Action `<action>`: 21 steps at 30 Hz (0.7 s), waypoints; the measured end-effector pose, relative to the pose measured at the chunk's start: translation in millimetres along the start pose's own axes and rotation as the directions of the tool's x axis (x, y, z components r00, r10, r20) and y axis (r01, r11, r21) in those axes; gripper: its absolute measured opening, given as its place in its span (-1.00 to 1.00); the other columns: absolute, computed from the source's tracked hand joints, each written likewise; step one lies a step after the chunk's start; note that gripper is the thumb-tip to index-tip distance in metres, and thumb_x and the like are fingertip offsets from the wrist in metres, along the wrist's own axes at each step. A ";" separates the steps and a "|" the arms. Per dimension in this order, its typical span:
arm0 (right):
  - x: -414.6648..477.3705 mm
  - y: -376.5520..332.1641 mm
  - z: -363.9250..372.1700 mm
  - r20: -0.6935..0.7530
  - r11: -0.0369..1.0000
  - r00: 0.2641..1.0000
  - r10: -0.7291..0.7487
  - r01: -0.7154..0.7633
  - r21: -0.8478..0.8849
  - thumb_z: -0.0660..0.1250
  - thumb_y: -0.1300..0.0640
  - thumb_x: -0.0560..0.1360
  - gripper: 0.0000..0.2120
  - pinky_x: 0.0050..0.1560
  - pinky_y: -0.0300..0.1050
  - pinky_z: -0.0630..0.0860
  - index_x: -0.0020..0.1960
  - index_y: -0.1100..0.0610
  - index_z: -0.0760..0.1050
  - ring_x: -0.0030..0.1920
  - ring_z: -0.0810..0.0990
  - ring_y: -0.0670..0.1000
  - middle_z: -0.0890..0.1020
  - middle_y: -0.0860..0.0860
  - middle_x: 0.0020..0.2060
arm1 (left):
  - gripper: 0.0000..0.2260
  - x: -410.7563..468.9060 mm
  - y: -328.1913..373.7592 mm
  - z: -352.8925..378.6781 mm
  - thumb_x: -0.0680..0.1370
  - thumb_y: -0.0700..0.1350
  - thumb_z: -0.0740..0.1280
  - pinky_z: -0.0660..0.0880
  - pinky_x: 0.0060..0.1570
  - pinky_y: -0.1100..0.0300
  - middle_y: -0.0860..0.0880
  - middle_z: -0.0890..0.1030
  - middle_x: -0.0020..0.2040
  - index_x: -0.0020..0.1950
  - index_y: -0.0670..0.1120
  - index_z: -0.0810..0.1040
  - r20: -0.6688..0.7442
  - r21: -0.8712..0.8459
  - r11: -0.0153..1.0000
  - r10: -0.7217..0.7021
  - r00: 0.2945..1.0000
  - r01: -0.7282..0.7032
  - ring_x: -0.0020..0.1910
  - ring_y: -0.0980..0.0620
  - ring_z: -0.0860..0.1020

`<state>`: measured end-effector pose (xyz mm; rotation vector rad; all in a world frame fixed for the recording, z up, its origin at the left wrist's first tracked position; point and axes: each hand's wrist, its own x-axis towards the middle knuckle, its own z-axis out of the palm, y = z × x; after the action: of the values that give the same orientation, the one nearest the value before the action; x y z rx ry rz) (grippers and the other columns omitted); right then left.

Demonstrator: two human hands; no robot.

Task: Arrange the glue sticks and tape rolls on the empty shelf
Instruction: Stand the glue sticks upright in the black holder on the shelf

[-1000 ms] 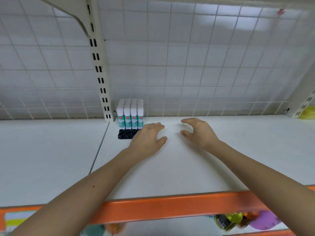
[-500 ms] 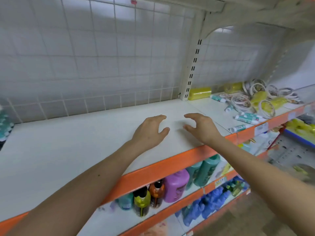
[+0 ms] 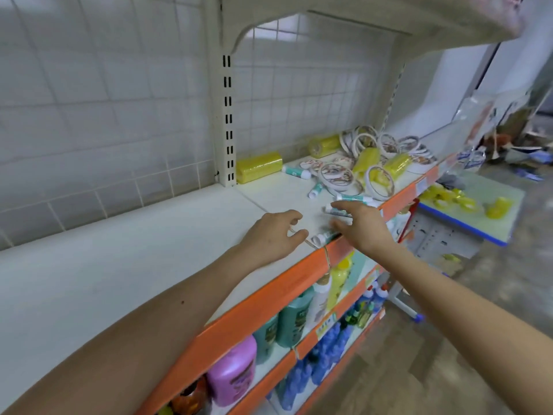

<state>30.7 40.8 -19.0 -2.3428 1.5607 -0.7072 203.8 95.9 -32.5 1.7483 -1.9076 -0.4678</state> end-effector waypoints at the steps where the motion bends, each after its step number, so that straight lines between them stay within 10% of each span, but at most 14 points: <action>1: 7.2 8.2 -1.5 -0.003 1.000 1.000 0.004 -0.004 -0.017 0.29 0.19 0.48 -0.63 0.21 -0.12 0.31 0.29 0.16 0.43 0.27 0.43 0.11 0.49 0.13 0.27 | -0.61 8.4 2.3 4.6 0.53 0.03 0.27 0.41 0.22 0.16 -0.06 0.53 0.25 0.33 -0.07 0.42 0.016 -0.008 1.000 -0.003 1.000 0.003 0.20 -0.01 0.50; 13: 63.2 57.5 1.8 0.185 0.961 0.975 -0.127 0.167 -0.222 0.32 0.10 0.47 -0.69 -0.01 -0.09 0.41 0.19 0.14 0.51 0.12 0.48 0.12 0.48 0.13 0.09 | -0.67 40.1 22.2 29.1 0.52 0.10 0.27 0.39 0.10 0.12 -0.11 0.58 0.07 0.18 -0.04 0.56 0.183 0.169 0.985 0.011 0.983 -0.043 0.09 -0.07 0.49; 21: 76.8 59.9 -7.1 0.246 0.918 0.923 -0.295 0.345 -0.194 0.32 0.07 0.45 -0.80 -0.24 -0.14 0.33 -0.03 0.15 0.61 -0.05 0.54 0.16 0.52 0.13 -0.16 | -0.75 33.6 41.5 31.5 0.55 -0.06 0.27 0.28 -0.12 0.34 -0.10 0.59 0.09 0.19 -0.09 0.56 0.039 0.143 0.985 -0.105 0.994 0.099 0.05 0.02 0.51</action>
<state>3.3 -52.9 -19.9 -2.7832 1.2383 -0.3275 150.3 64.6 -30.0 1.9491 -1.9308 -0.4226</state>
